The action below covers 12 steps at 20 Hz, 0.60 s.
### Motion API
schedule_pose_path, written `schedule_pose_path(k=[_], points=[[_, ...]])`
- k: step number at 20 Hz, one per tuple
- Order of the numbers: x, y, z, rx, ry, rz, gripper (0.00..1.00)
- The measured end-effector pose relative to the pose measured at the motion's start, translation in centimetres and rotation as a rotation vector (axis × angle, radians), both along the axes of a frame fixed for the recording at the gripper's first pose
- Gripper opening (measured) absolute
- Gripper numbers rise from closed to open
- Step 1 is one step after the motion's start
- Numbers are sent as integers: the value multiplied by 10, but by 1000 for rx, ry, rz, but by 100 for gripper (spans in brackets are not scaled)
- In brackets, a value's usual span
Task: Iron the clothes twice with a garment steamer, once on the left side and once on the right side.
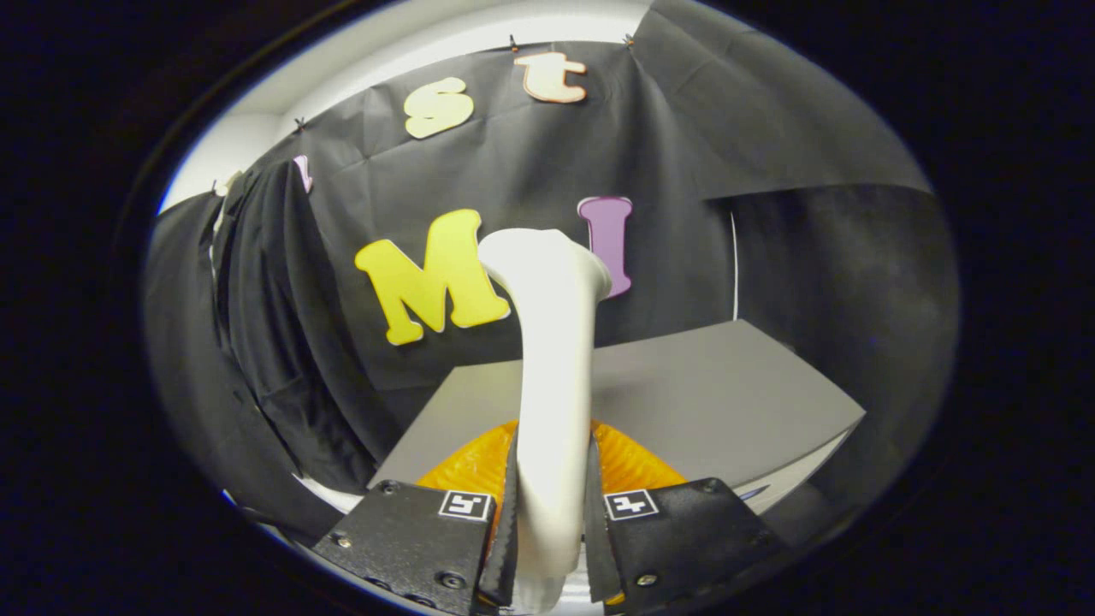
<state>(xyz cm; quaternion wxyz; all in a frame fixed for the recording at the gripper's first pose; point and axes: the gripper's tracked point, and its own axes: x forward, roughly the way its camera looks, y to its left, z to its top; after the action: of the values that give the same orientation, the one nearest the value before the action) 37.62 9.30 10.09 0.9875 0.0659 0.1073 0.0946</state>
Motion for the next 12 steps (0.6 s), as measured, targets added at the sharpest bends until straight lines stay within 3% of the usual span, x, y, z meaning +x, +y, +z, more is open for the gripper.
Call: schedule_pose_path(k=[5, 12], points=[[-52, 50, 42, 2, -84, -9, 35], [-101, 153, 97, 0, -191, 57, 35]])
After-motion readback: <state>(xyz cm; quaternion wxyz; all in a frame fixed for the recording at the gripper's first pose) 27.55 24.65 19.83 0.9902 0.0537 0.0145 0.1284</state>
